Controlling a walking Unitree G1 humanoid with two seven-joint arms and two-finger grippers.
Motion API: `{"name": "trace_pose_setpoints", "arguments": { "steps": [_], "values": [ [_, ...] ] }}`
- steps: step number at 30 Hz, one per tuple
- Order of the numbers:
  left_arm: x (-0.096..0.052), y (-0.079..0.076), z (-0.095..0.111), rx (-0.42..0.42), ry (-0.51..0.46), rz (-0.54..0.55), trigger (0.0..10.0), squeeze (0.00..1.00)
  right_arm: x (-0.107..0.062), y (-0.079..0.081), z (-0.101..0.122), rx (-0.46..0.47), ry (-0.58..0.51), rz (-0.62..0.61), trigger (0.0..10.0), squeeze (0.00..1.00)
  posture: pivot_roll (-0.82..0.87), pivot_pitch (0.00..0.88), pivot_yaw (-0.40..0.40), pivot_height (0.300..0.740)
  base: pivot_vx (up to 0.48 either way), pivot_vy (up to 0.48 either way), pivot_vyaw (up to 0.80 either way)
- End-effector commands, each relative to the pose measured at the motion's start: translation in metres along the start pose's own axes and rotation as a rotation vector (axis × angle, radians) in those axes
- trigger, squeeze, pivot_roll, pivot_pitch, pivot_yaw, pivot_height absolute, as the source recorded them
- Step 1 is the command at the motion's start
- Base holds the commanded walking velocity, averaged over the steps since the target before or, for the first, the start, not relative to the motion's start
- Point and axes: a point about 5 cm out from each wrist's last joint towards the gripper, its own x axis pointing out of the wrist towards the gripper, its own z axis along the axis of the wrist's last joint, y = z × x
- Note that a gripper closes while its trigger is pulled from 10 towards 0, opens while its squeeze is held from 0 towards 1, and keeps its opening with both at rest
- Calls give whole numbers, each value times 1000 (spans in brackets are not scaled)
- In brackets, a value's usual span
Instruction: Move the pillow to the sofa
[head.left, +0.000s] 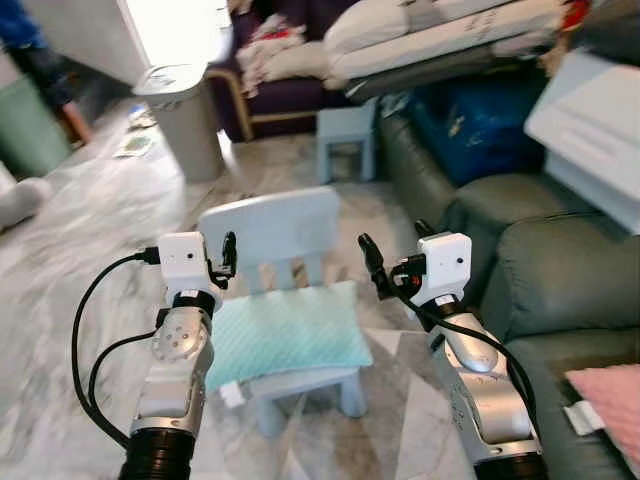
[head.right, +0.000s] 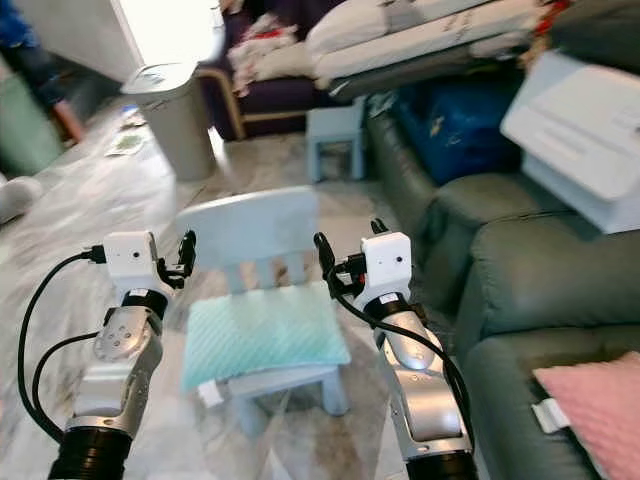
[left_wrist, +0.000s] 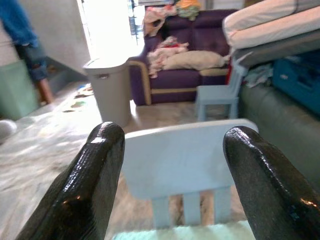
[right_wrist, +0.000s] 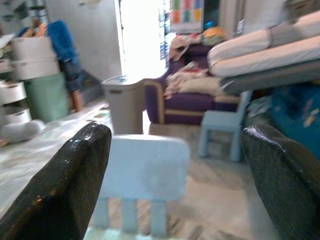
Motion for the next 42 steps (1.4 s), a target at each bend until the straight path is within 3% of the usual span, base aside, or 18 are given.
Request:
{"name": "trace_pose_setpoints", "arguments": {
  "steps": [1, 6, 24, 30, 42],
  "values": [
    [1, -1, 1, 14, -2, -3, 10000, 0, 1, 1, 4, 1, -16, -1, 10000, 0, -136, 35, 82, 740, 0, 0, 800],
    [1, 0, -1, 3, 6, -2, 10000, 0, 2, 1, 4, 2, -16, 0, 10000, 0, -131, 37, 81, 740, 0, 0, 800],
    [2, 4, -1, -105, 23, -48, 10000, 0, 5, 4, 10, 36, -46, 5, 10000, 0, -125, 40, 78, 740, 0, 0, 0],
    [2, 4, 0, -126, 21, -75, 10000, 0, 4, 4, 10, 40, -44, -1, 10000, 0, -127, 45, 79, 740, 0, 0, -708],
    [0, 4, -1, -138, 21, -87, 10000, 0, 2, 3, 10, 31, -46, 1, 10000, 0, -129, 45, 78, 740, 77, 0, 0]
  ]
}}
